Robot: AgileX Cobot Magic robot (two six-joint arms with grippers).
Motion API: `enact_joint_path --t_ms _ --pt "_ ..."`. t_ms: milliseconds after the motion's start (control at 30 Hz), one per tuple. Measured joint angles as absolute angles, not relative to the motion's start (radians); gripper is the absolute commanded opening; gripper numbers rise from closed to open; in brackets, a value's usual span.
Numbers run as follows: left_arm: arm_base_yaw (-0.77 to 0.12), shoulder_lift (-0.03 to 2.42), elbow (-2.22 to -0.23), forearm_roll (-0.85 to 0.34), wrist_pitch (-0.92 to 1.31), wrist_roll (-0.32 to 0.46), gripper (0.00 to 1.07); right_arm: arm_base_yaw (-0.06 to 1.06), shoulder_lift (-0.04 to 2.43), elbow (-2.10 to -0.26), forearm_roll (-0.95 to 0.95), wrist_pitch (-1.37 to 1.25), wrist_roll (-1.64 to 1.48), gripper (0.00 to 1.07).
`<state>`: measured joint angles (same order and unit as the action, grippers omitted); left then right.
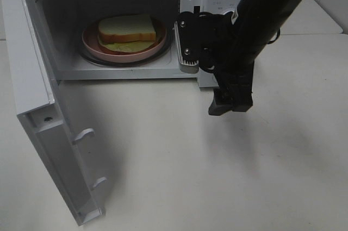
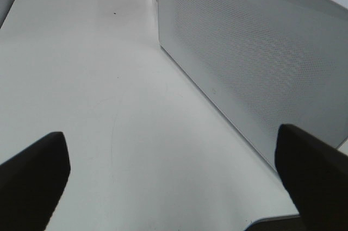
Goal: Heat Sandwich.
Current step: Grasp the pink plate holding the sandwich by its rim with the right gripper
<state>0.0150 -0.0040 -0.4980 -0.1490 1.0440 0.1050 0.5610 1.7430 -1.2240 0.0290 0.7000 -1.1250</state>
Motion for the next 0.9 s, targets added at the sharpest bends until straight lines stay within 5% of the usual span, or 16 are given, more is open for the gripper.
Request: enact_joint_path --t_ms 900 --pt "0.015 -0.004 -0.498 -0.149 1.044 0.105 0.98 0.640 1.954 -1.522 -0.129 0.562 -1.134 0.86"
